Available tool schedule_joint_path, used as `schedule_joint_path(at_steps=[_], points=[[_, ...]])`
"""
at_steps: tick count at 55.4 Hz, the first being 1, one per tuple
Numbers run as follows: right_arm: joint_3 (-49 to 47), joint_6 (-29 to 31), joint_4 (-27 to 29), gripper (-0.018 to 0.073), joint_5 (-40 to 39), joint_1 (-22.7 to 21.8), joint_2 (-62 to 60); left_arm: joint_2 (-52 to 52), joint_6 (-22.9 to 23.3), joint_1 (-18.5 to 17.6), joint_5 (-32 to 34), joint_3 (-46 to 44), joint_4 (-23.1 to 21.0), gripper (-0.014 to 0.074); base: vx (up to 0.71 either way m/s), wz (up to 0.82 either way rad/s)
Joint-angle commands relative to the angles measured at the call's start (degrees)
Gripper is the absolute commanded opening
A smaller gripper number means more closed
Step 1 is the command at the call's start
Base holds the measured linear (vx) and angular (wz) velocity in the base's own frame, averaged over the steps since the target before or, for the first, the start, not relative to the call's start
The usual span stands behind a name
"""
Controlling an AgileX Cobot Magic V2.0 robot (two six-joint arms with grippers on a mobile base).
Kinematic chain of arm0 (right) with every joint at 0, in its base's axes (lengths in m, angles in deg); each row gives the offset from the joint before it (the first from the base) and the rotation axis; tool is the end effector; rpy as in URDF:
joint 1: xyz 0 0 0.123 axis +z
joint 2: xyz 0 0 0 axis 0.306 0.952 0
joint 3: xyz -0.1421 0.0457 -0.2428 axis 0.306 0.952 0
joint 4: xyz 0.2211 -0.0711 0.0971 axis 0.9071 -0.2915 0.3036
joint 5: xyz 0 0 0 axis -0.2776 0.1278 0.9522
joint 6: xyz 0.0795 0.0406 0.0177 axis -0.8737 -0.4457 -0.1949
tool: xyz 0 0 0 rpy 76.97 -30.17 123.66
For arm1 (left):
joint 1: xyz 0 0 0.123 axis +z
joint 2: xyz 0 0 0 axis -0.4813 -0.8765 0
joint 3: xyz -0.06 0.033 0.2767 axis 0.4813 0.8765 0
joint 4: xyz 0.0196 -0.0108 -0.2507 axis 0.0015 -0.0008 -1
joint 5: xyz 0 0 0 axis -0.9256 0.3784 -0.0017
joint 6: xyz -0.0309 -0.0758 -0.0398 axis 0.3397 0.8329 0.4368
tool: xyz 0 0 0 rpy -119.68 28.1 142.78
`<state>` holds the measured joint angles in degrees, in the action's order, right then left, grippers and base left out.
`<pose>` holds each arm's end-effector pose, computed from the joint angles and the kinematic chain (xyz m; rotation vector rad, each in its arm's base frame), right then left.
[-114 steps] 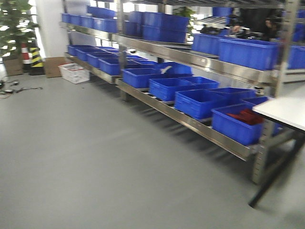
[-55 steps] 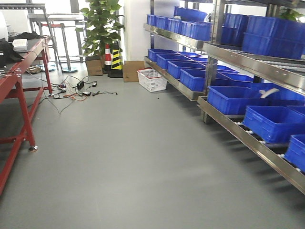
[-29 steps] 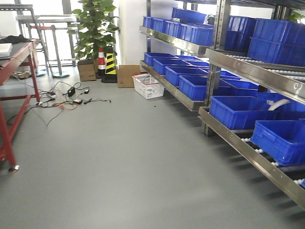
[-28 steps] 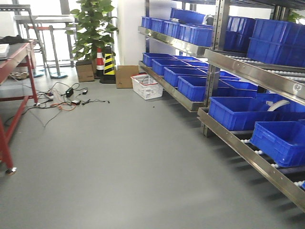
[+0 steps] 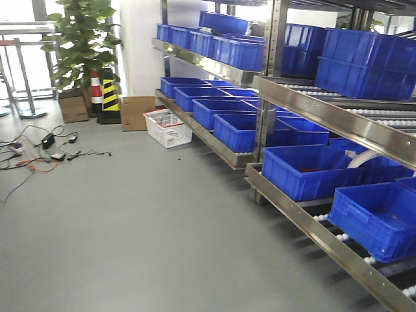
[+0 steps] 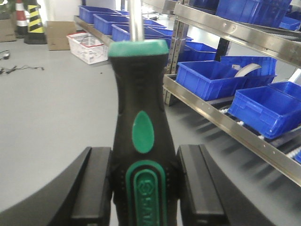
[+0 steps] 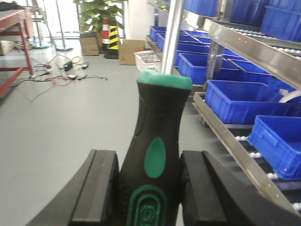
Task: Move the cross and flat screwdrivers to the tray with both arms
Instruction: 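Drive up to the roller shelf with the grey metal tray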
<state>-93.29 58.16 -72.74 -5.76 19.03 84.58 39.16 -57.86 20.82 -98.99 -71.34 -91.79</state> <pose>0.0470 0.0156 0.3631 -0.1579 1.7496 0.1396 0.0853 -0.0195 0.3810 0.0660 1.8215 -0.2664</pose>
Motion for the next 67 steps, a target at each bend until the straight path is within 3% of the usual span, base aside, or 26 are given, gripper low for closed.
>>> schedule_joint_path(at_steps=[1, 29, 67], points=[[-1.6, 0.3, 0.7, -0.0008, -5.3, -0.2, 0.7, -0.5, 0.1, -0.3, 5.3, -1.5, -0.6, -0.0003, 0.56, -0.21], [-1.6, 0.3, 0.7, -0.0008, -5.3, -0.2, 0.7, -0.5, 0.1, -0.3, 5.3, -1.5, -0.6, -0.0003, 0.55, -0.33], [-1.6, 0.3, 0.7, -0.0008, -5.3, -0.2, 0.7, -0.5, 0.1, -0.3, 5.3, -1.5, -0.6, -0.0003, 0.46, -0.64]])
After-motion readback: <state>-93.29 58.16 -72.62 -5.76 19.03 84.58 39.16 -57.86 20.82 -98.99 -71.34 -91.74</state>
